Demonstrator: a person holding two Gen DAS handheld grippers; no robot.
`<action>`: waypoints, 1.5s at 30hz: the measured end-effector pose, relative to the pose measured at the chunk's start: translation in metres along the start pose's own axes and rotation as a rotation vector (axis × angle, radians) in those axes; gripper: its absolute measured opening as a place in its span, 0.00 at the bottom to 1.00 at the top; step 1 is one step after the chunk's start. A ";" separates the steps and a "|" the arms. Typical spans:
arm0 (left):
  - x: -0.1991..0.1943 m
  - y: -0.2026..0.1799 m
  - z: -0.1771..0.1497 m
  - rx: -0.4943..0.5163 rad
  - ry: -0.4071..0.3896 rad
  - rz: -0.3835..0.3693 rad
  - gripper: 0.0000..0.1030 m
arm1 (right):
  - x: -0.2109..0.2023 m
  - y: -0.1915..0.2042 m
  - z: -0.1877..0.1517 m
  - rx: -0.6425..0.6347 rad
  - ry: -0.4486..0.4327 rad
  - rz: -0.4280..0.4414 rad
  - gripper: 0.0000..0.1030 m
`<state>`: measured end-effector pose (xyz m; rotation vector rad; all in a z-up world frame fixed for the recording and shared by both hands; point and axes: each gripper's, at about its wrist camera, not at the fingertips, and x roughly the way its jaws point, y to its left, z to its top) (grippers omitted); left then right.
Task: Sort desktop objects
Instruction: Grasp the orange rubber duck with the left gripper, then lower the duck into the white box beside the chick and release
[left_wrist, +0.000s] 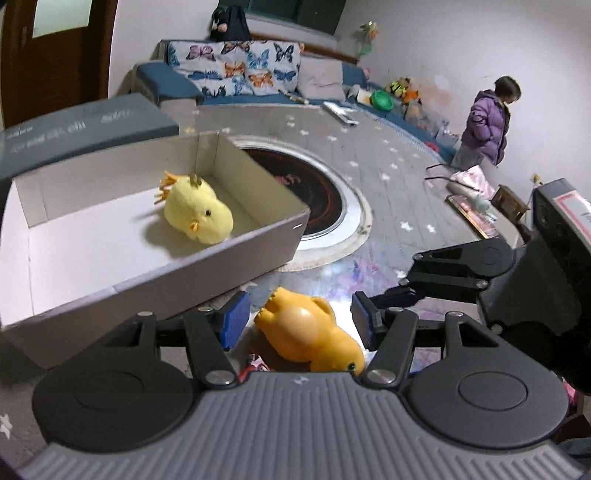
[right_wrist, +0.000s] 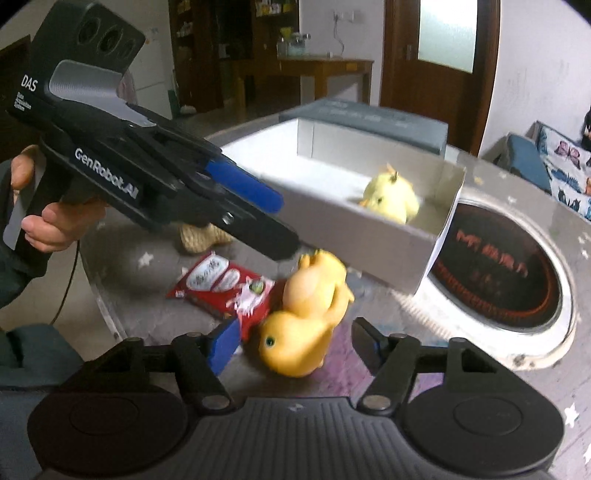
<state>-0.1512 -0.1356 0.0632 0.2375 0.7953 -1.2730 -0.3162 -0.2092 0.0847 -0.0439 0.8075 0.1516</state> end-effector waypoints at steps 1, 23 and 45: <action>0.005 0.001 -0.001 -0.005 0.008 0.002 0.59 | 0.003 0.000 -0.002 0.003 0.007 0.000 0.62; 0.042 0.024 -0.005 -0.116 0.076 -0.065 0.57 | 0.023 -0.005 -0.012 0.046 0.044 0.008 0.48; -0.011 0.088 0.090 -0.179 -0.142 0.057 0.57 | 0.025 -0.020 0.107 -0.100 -0.116 -0.039 0.47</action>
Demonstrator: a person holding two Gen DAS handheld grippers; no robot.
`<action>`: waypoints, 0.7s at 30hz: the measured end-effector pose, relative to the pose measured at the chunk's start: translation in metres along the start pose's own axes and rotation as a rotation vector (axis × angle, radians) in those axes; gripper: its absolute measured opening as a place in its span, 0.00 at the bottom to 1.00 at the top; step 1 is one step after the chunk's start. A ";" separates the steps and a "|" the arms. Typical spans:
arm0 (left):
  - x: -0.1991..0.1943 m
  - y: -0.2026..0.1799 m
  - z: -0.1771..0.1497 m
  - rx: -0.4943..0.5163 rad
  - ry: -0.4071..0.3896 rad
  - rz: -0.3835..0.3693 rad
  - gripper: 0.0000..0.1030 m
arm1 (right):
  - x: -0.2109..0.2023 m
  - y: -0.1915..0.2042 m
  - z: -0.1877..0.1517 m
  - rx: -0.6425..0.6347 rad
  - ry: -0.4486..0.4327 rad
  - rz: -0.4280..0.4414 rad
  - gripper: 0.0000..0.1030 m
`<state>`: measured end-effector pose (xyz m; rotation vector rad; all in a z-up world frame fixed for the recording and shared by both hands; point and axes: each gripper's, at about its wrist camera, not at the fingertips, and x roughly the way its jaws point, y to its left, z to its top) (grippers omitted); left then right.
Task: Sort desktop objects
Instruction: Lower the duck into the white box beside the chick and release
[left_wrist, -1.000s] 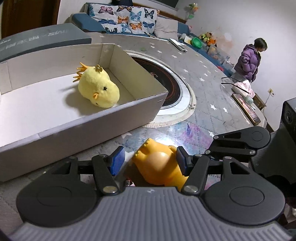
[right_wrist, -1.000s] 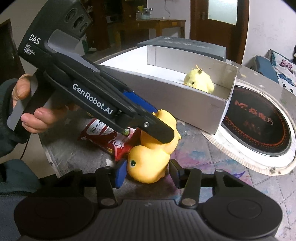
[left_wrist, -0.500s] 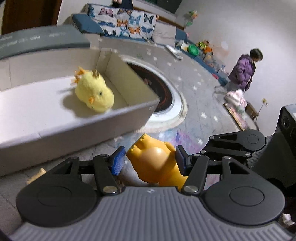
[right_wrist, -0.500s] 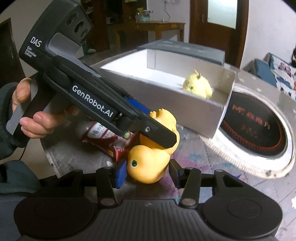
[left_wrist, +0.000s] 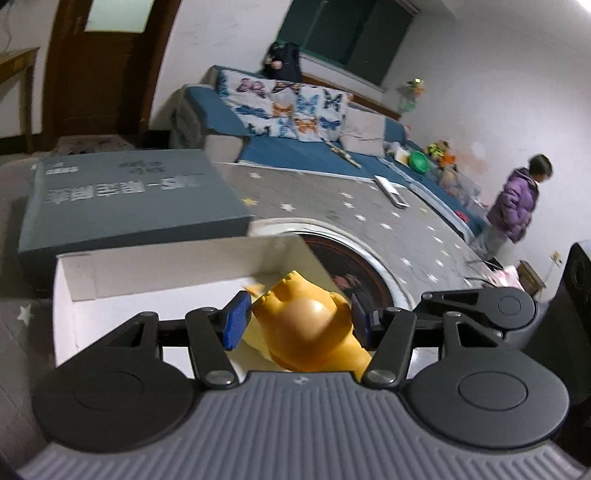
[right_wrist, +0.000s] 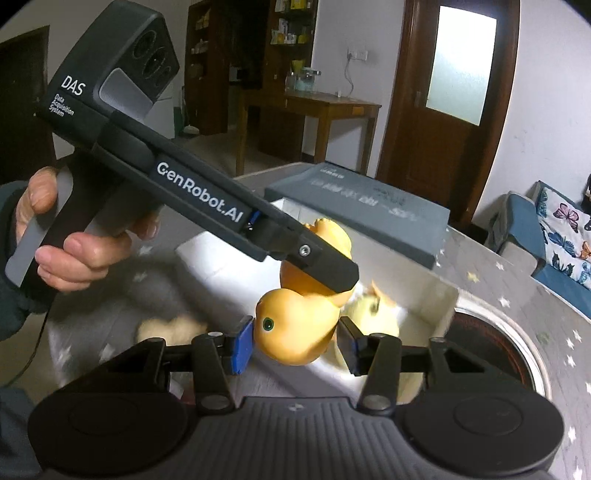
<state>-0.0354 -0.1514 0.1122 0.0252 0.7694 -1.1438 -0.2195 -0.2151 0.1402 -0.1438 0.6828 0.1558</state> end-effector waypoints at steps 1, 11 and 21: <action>0.006 0.009 0.003 -0.015 0.005 0.005 0.57 | 0.008 -0.003 0.005 0.009 0.005 0.005 0.47; 0.056 0.063 0.008 -0.128 0.109 0.031 0.57 | 0.081 -0.033 0.010 0.143 0.105 0.077 0.47; 0.079 0.071 0.006 -0.174 0.163 0.042 0.57 | 0.106 -0.051 0.000 0.203 0.171 0.101 0.48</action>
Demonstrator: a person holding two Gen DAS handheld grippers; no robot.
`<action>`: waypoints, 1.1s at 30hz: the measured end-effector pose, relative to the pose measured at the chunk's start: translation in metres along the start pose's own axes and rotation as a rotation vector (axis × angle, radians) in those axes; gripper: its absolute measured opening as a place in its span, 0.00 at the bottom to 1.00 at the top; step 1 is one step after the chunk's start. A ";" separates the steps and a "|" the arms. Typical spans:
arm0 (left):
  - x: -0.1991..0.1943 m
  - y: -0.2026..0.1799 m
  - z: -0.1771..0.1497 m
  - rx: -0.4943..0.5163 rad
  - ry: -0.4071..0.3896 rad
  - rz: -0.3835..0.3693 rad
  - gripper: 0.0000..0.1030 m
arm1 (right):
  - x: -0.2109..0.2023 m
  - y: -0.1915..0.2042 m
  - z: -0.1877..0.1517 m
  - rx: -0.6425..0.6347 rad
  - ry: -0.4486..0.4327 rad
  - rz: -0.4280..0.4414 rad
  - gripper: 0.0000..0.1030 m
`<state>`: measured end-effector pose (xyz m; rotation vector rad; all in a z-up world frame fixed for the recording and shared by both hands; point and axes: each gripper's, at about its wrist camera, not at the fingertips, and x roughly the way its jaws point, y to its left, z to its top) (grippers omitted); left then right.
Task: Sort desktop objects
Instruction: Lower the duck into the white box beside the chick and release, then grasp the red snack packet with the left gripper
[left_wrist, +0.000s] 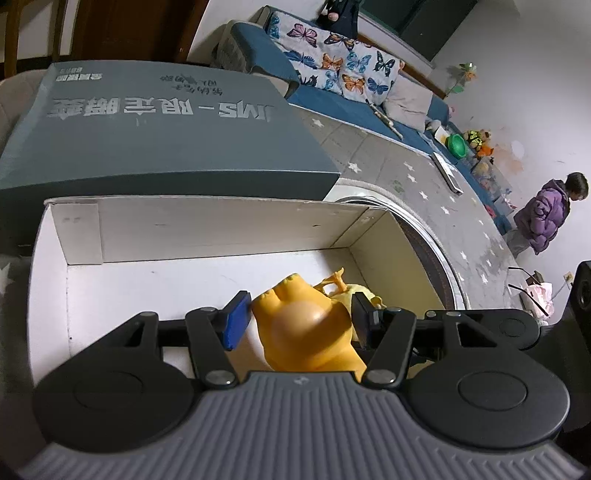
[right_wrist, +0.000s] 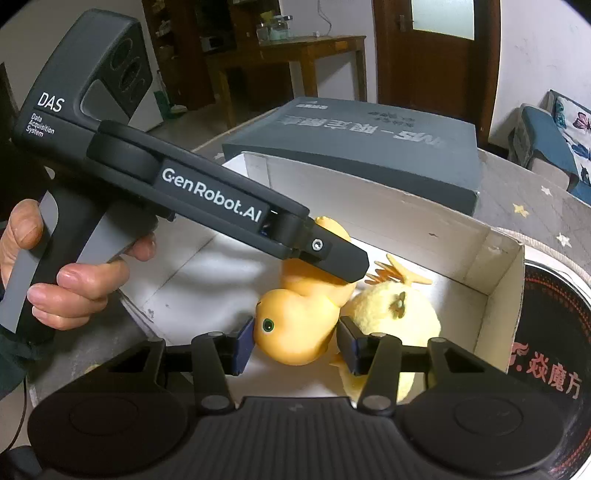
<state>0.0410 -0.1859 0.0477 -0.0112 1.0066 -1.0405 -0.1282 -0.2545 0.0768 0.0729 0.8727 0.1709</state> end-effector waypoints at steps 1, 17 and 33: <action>0.001 0.000 0.000 -0.010 0.001 0.001 0.57 | 0.000 -0.002 0.000 0.005 0.000 0.002 0.48; -0.035 -0.012 -0.020 0.023 -0.053 0.027 0.57 | -0.033 0.006 -0.009 -0.012 -0.070 -0.033 0.56; -0.126 -0.062 -0.124 0.167 -0.094 0.004 0.64 | -0.102 0.069 -0.084 -0.219 -0.101 0.033 0.64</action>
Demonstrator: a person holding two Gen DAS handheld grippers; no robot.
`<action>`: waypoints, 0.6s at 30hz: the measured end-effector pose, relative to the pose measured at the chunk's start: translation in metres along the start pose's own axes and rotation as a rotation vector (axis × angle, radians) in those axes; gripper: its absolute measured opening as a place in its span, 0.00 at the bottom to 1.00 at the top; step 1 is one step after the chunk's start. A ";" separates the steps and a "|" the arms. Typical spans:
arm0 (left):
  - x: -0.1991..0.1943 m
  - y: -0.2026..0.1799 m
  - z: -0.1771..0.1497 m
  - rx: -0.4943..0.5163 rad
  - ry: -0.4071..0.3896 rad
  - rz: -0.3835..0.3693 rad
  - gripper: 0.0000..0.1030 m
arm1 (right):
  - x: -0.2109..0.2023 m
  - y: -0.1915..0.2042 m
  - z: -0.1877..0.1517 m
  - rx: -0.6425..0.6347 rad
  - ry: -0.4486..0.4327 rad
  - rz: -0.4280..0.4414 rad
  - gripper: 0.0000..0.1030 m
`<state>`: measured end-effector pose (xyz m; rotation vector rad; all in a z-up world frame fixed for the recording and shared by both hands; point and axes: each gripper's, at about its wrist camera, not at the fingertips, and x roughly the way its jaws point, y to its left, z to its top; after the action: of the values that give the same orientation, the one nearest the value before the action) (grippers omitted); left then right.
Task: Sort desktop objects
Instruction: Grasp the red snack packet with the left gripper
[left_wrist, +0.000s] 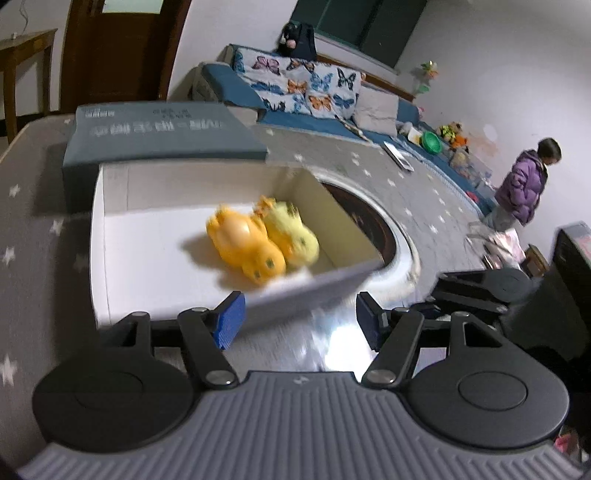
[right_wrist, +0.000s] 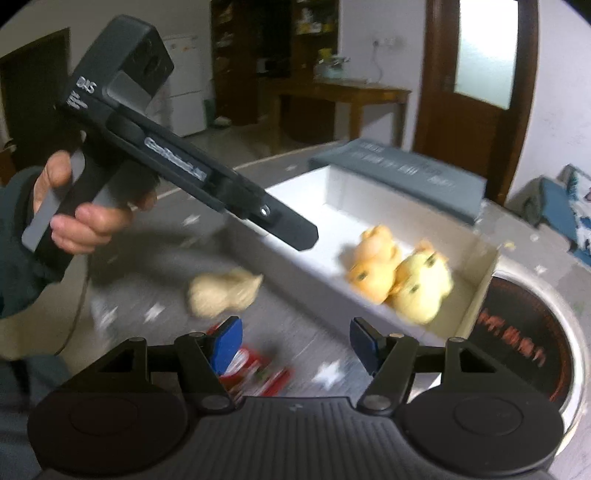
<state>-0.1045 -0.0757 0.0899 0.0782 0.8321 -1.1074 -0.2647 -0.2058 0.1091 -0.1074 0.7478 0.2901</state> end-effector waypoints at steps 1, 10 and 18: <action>-0.003 -0.002 -0.007 0.000 0.008 0.000 0.64 | 0.001 0.003 -0.005 -0.002 0.016 0.011 0.64; -0.010 -0.010 -0.060 -0.027 0.102 0.026 0.64 | 0.014 0.020 -0.029 -0.005 0.102 0.046 0.63; 0.010 -0.007 -0.073 -0.054 0.163 0.051 0.64 | 0.034 0.025 -0.032 -0.008 0.132 0.058 0.57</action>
<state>-0.1486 -0.0535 0.0348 0.1452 0.9997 -1.0391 -0.2694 -0.1803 0.0625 -0.1134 0.8815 0.3439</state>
